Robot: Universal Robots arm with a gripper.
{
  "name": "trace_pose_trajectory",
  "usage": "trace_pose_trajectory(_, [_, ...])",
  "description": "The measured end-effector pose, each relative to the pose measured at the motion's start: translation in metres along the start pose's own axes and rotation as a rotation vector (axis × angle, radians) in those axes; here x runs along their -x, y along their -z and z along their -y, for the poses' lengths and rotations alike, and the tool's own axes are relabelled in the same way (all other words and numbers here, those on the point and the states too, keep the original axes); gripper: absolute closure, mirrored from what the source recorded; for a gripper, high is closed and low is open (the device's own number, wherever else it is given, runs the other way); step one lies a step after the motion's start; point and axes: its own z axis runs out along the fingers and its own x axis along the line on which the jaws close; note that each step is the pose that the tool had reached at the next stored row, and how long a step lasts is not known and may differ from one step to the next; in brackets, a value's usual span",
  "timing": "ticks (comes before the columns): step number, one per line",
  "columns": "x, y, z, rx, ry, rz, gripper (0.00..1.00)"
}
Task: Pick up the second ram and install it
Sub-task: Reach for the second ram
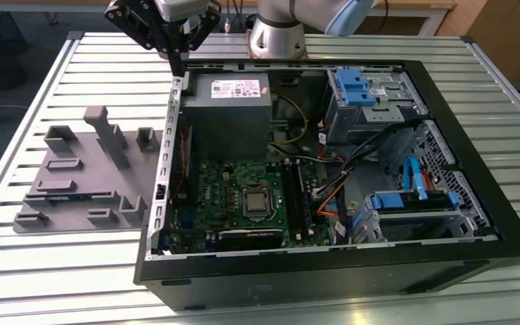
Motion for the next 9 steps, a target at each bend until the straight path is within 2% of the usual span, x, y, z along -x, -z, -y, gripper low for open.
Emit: trace_pose_trajectory(9, [-0.0046,0.0001,0.0003,0.0,0.0,0.0,0.89])
